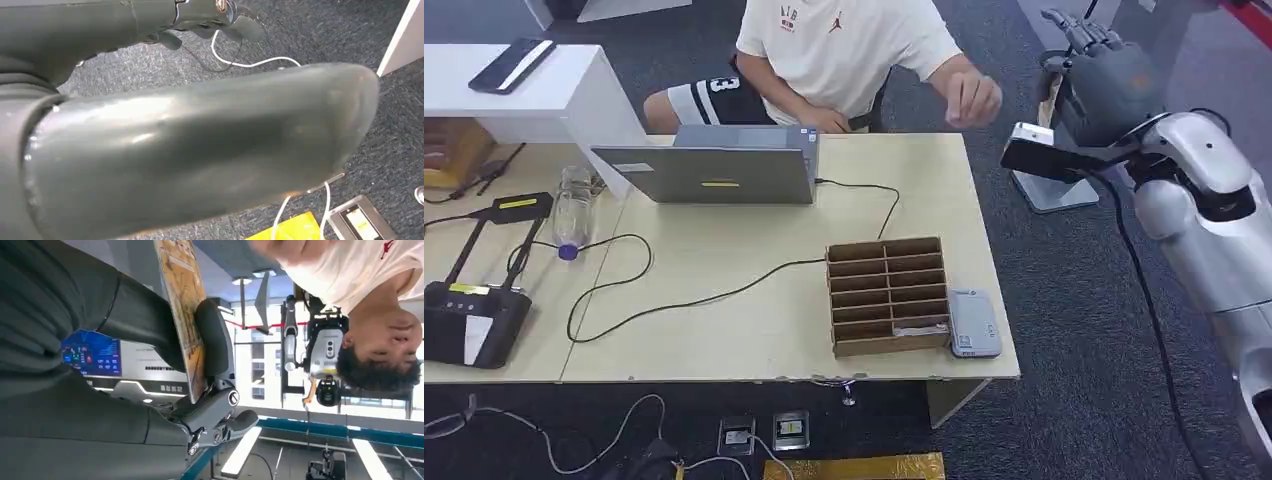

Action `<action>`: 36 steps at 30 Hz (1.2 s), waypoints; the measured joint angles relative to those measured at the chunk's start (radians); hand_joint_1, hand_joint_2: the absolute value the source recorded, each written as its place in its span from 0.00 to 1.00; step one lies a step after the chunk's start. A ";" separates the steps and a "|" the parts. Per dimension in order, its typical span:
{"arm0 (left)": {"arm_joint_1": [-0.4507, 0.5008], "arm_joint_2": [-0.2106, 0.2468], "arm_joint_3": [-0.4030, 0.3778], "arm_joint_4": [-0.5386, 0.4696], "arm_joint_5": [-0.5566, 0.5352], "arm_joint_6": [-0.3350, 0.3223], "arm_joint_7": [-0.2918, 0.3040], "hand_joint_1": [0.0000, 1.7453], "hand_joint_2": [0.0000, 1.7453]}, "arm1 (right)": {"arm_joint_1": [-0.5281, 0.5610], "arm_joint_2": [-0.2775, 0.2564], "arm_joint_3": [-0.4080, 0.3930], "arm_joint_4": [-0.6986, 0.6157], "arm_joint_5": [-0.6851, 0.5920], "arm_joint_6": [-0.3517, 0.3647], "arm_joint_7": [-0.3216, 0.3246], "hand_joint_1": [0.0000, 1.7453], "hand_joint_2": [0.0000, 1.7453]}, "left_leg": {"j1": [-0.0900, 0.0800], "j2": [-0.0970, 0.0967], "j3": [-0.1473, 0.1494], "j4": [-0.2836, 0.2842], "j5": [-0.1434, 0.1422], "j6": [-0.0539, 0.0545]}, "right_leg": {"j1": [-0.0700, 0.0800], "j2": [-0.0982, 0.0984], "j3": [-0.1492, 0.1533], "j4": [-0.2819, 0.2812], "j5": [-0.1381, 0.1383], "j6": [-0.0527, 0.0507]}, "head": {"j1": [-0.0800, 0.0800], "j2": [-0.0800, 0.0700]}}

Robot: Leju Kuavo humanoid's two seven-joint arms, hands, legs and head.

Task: Pass the card to the sensor for recognition and then transmit it.

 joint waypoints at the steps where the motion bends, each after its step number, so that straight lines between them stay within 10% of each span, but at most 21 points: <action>1: 0.000 0.001 0.000 0.000 0.000 0.000 0.000 0.00 0.00 | 0.002 0.000 0.000 0.000 -0.002 0.000 0.002 1.00 1.00 | 0.000 0.000 0.000 0.000 0.000 0.000 | 0.000 0.000 0.000 0.000 0.000 0.000 | 0.000 0.000; 14: -0.001 0.007 0.000 0.000 0.000 -0.002 0.000 0.00 0.00 | 0.035 0.000 0.015 0.000 -0.039 0.043 0.024 1.00 1.00 | 0.000 0.000 0.000 0.000 0.000 0.000 | 0.000 0.001 0.000 0.000 0.000 0.000 | 0.000 0.000; 36: 0.018 0.004 0.000 0.000 0.007 0.006 0.004 0.00 0.00 | 0.576 0.031 0.007 -0.061 -0.063 0.034 0.166 1.00 1.00 | 0.002 0.001 0.000 0.000 -0.001 -0.001 | 0.001 0.001 0.000 -0.001 -0.001 0.000 | 0.000 0.000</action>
